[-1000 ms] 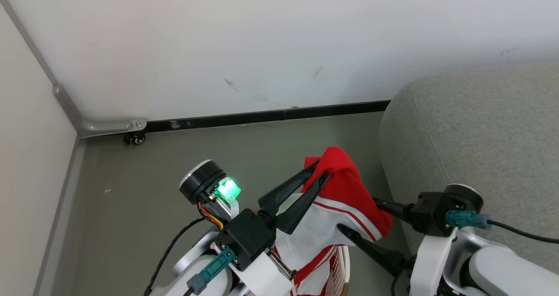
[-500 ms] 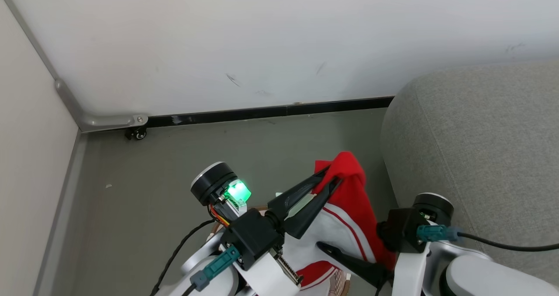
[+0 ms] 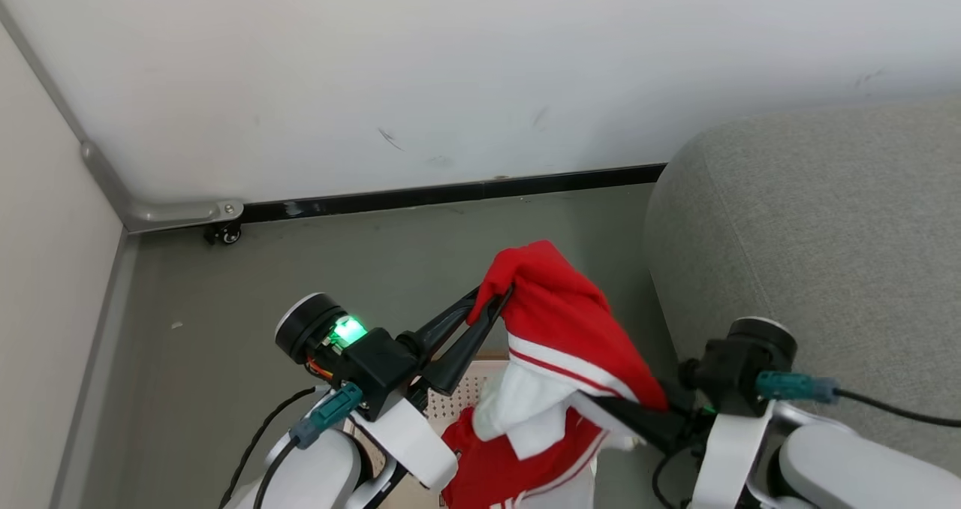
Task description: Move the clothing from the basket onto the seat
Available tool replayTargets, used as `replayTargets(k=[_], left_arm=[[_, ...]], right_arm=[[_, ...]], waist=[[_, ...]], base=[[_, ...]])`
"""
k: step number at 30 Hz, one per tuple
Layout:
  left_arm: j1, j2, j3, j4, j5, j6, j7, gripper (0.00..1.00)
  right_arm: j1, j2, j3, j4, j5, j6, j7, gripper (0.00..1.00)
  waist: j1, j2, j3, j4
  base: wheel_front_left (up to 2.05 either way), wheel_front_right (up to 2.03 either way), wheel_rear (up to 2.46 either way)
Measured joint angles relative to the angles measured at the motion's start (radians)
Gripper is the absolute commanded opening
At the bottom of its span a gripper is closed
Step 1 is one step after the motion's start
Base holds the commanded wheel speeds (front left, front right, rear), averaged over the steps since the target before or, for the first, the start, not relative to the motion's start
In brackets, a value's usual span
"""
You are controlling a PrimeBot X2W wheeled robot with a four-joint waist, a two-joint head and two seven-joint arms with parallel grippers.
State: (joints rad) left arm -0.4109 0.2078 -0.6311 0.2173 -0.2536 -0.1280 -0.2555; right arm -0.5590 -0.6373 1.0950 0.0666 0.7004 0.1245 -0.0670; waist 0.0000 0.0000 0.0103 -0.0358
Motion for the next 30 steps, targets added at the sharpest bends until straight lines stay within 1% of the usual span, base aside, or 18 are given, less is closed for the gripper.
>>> replayTargets(k=[5,6,7,8,9,10,11,13,22,23,29,30], left_arm=[[0.017,-0.001,0.016,0.043,-0.035,0.0,0.0,0.0],[0.023,-0.001,0.016,0.052,-0.037,0.0,0.0,0.09],[0.026,-0.001,0.017,0.06,-0.042,0.0,0.0,0.19],[0.03,-0.003,0.021,0.066,-0.049,-0.001,0.0,0.37],[0.035,-0.006,0.024,0.071,-0.056,-0.001,0.0,0.56],[0.038,-0.009,0.026,0.075,-0.061,-0.001,0.0,0.89],[0.04,-0.012,0.027,0.079,-0.064,-0.001,0.0,1.0],[0.042,-0.018,0.031,0.088,-0.079,-0.001,0.0,1.0],[0.063,-0.003,0.081,0.112,-0.105,-0.001,0.0,1.0],[0.063,-0.001,0.102,0.112,-0.108,0.001,0.0,1.0],[0.064,0.0,0.143,0.112,-0.114,0.012,0.0,1.0],[0.064,0.0,0.143,0.112,-0.114,0.012,0.0,1.0]], right_arm=[[0.002,0.0,-0.057,0.018,0.034,0.0,-0.055,0.0],[0.002,0.0,-0.065,0.025,0.038,0.0,-0.063,0.0],[0.004,0.0,-0.073,0.031,0.041,0.0,-0.07,0.0],[0.006,-0.001,-0.081,0.036,0.042,0.0,-0.077,0.0],[0.007,-0.001,-0.088,0.041,0.043,0.0,-0.085,0.0],[0.007,0.0,-0.095,0.045,0.046,0.0,-0.093,0.0],[0.009,0.0,-0.102,0.05,0.05,0.0,-0.1,0.0],[0.014,0.0,-0.118,0.064,0.055,0.0,-0.114,0.0],[0.053,-0.019,-0.202,0.11,0.067,0.0,-0.137,0.0],[0.064,-0.021,-0.228,0.117,0.074,0.0,-0.146,0.0],[0.116,-0.028,-0.301,0.142,0.075,0.0,-0.156,0.0],[0.116,-0.028,-0.301,0.142,0.075,0.0,-0.156,0.0]], waist=[[0.0,0.0,-0.004,-0.015],[0.0,0.0001,-0.005,-0.018],[0.0,0.0,-0.006,-0.021],[0.0,0.0,-0.008,-0.025],[0.0,0.0,-0.009,-0.027],[0.0,0.0,-0.01,-0.03],[0.0,0.0,-0.012,-0.032],[0.0,0.0001,-0.015,-0.036],[0.0,0.0,-0.026,-0.05],[-0.0001,0.0,-0.027,-0.055],[0.0,0.0,-0.028,-0.075],[0.0,0.0,-0.028,-0.075]], base=[[0.0,0.0,0.0],[0.0,0.0,0.0],[0.0,0.0,0.0],[0.0,0.0,0.0],[0.0,0.0,0.0],[0.0,0.0,0.0],[0.0,0.0,0.0],[0.0,0.0,0.0],[0.0,0.0,0.0],[0.0,0.0,0.0],[0.0,0.0,0.0],[0.0,0.0,0.0]])
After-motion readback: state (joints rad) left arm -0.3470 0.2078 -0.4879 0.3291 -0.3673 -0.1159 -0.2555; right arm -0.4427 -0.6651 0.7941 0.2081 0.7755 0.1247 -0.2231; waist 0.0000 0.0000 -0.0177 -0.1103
